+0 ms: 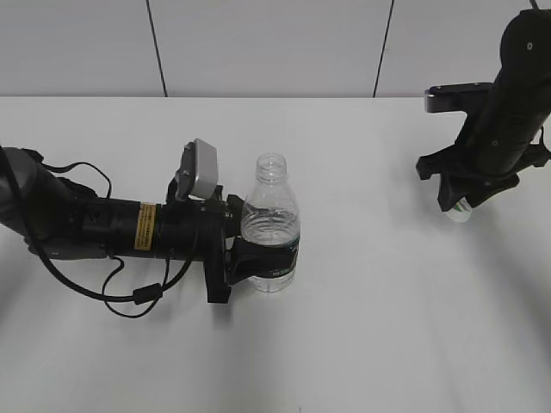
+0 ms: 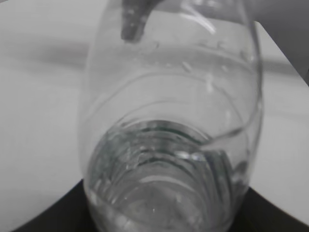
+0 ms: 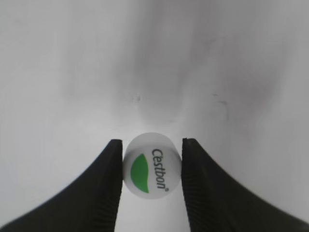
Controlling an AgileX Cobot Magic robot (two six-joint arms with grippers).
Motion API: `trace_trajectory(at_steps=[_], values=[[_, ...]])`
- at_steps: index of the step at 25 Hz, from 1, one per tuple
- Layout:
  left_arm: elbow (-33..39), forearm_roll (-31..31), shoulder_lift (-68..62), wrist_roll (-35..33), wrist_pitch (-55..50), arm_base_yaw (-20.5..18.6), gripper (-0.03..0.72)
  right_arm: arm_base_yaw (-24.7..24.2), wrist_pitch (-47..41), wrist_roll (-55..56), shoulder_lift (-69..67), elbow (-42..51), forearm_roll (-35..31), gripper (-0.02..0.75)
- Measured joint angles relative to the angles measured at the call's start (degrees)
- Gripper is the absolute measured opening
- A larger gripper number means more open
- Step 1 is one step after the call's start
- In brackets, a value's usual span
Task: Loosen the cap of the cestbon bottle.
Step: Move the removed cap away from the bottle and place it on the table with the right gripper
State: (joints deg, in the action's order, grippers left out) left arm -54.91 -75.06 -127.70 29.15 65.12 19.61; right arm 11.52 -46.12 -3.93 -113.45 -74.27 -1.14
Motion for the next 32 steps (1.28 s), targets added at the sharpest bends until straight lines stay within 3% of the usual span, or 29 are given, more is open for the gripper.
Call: trace_trajectory(at_steps=[23,25,29,32], values=[[0.0,0.0,0.0,0.0,0.0,0.0,0.363,0.0,1.8,1.0,-5.0,0.2,1.1,0.294],[0.0,0.0,0.0,0.0,0.0,0.0,0.363,0.0,1.8,1.0,-5.0,0.2,1.1,0.324],[0.0,0.0,0.0,0.0,0.0,0.0,0.363,0.0,1.8,1.0,-5.0,0.2,1.1,0.47],[0.0,0.0,0.0,0.0,0.0,0.0,0.363,0.0,1.6,1.0,-5.0,0.2,1.1,0.51]])
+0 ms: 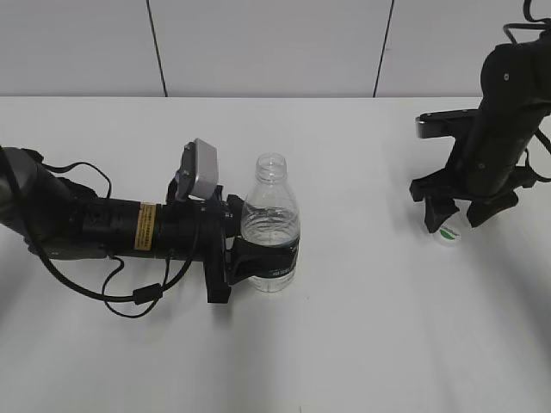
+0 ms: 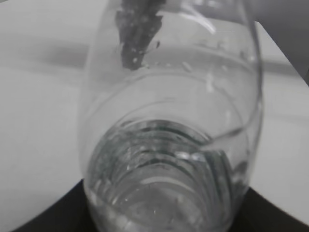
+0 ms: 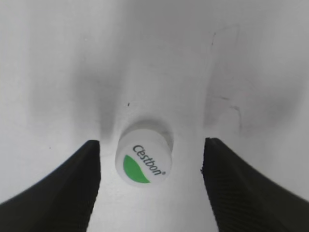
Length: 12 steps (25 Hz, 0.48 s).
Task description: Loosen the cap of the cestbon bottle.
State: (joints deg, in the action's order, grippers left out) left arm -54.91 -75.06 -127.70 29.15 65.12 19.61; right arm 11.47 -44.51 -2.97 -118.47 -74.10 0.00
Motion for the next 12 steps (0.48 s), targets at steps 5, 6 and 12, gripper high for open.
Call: trace_trajectory(at_steps=[5,6,12], values=[[0.0,0.0,0.0,0.0,0.0,0.0,0.363,0.0,-4.4,0.0,0.0,-3.3,0.0,0.521],[0.0,0.0,0.0,0.0,0.0,0.0,0.363,0.0,-5.8,0.0,0.0,-4.0,0.0,0.521],[0.0,0.0,0.0,0.0,-0.1,0.0,0.363,0.0,-13.3,-0.1,0.0,-8.4,0.0,0.521]])
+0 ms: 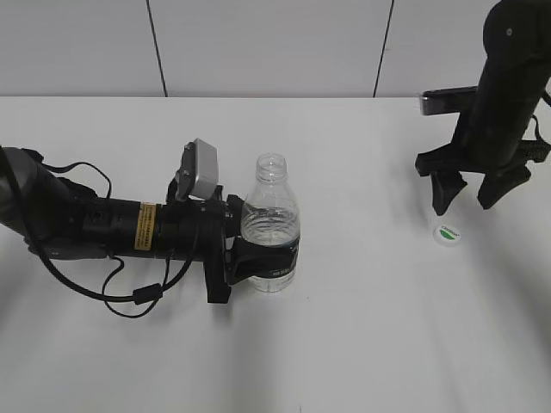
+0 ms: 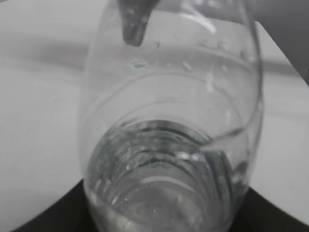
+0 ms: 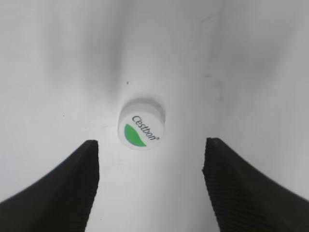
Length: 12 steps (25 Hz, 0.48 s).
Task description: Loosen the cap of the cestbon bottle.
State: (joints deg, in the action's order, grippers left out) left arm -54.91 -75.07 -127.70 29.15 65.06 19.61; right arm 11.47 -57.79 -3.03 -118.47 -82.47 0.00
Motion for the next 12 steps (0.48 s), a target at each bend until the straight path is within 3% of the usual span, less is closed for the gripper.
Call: trace_trajectory(at_steps=[4,12], values=[[0.0,0.0,0.0,0.0,0.0,0.0,0.37,0.0,-3.2,-0.1,0.0,-3.6,0.0,0.521],[0.0,0.1,-0.2,0.2,-0.3,0.1,0.463,0.0,-3.9,-0.3,0.0,-6.6,0.0,0.521]])
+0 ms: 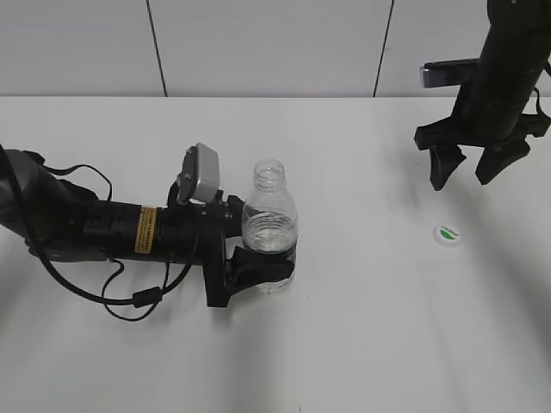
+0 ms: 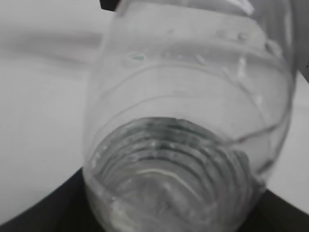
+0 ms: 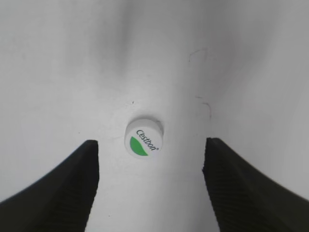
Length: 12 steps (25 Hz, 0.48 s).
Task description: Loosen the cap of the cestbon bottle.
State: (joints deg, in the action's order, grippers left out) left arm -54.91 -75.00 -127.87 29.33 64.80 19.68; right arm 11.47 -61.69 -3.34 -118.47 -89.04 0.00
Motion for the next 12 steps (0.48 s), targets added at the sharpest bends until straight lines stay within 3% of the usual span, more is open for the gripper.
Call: trace_trajectory(at_steps=[12], values=[[0.2,0.1,0.7,0.0,3.6,0.0,0.501,0.0,-0.1,-0.3,0.0,-0.2,-0.6,0.521]])
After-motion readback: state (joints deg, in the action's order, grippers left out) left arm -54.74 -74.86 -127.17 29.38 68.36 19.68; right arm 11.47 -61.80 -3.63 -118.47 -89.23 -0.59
